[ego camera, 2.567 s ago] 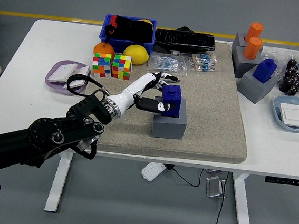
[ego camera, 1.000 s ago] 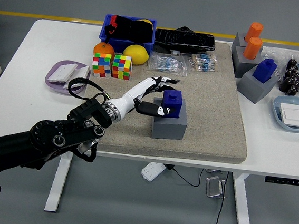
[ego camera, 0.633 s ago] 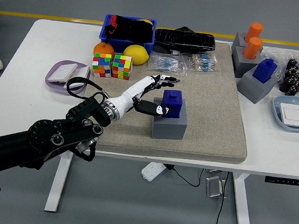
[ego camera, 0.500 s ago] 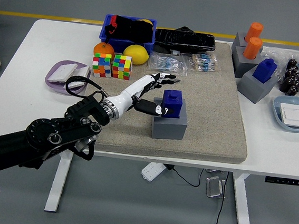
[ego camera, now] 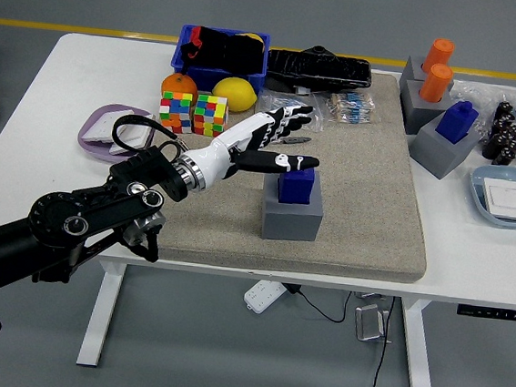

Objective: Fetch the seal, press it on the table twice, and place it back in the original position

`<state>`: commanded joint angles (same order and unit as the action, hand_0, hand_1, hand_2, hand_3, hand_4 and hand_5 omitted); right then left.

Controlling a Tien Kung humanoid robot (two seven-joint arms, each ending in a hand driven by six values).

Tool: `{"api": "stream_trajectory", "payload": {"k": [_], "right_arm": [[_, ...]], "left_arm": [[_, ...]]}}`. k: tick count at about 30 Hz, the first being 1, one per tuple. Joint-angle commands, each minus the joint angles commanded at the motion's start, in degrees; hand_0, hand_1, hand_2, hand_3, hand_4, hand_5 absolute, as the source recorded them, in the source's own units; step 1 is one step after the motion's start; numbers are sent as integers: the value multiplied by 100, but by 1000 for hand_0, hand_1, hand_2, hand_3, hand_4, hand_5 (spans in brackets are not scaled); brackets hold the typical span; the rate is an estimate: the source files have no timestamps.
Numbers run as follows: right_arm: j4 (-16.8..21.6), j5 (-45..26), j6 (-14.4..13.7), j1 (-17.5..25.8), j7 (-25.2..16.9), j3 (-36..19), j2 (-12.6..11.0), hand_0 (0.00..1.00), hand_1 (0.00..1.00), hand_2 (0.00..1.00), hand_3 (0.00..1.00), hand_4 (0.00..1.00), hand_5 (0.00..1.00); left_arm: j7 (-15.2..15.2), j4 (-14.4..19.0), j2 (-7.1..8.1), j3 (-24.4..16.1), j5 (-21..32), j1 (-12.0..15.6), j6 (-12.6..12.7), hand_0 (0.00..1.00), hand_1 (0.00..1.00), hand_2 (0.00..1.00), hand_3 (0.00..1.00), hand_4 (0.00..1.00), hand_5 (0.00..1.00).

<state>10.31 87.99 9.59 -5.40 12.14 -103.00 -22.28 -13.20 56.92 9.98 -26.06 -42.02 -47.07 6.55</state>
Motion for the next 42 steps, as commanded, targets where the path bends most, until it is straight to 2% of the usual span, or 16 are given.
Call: {"api": "stream_trajectory", "payload": {"k": [1,6,7,12,13,18,19,21,26,29,34,42], "right_arm": [[0,5,0,3,1,-7,-1,880,743,726,756,852,540],[0,30,0,18,1,-31,2,880,743,726,756,852,540],[0,39,0,19,4,-40,4,880,743,726,756,853,541],[0,63,-2,27,8,-87,17,880,743,726,756,853,541],[0,65,-3,27,7,-91,18,880,743,726,755,853,541],[0,46,-6,15,-4,-86,27,880,743,726,755,853,541],[0,55,-8,15,-4,-97,30,880,744,726,756,852,541],[0,84,-12,23,1,-133,34,880,744,726,756,852,541],[0,230,-22,45,19,-304,75,880,743,725,756,852,543],[0,300,-18,43,22,-388,106,880,743,725,756,852,543],[7,328,-11,19,12,-424,110,880,743,726,755,851,543],[37,242,-17,-31,18,-337,32,880,743,725,755,851,545]], "left_arm": [[-40,-52,30,-82,31,23,52,998,998,998,998,998,559],[-448,-388,220,-516,250,183,548,998,998,998,998,998,559],[-509,-494,269,-613,310,217,634,998,998,998,998,998,425],[-666,-879,491,-645,585,301,846,998,998,998,998,998,425],[-662,-899,507,-644,584,310,856,980,994,966,935,931,175],[-616,-1155,691,-795,552,516,899,980,994,966,935,931,175],[-597,-1204,732,-853,548,569,891,965,961,931,921,906,135],[-590,-1275,799,-981,546,661,891,965,961,931,921,906,135],[-583,-1353,920,-1258,542,798,911,959,949,924,915,890,121],[-557,-1337,976,-1402,521,865,922,959,949,924,915,890,121],[-522,-1109,1085,-1721,473,1009,929,955,943,919,914,883,110],[-475,-1072,1199,-1954,366,1031,918,953,940,917,912,879,107]]}}
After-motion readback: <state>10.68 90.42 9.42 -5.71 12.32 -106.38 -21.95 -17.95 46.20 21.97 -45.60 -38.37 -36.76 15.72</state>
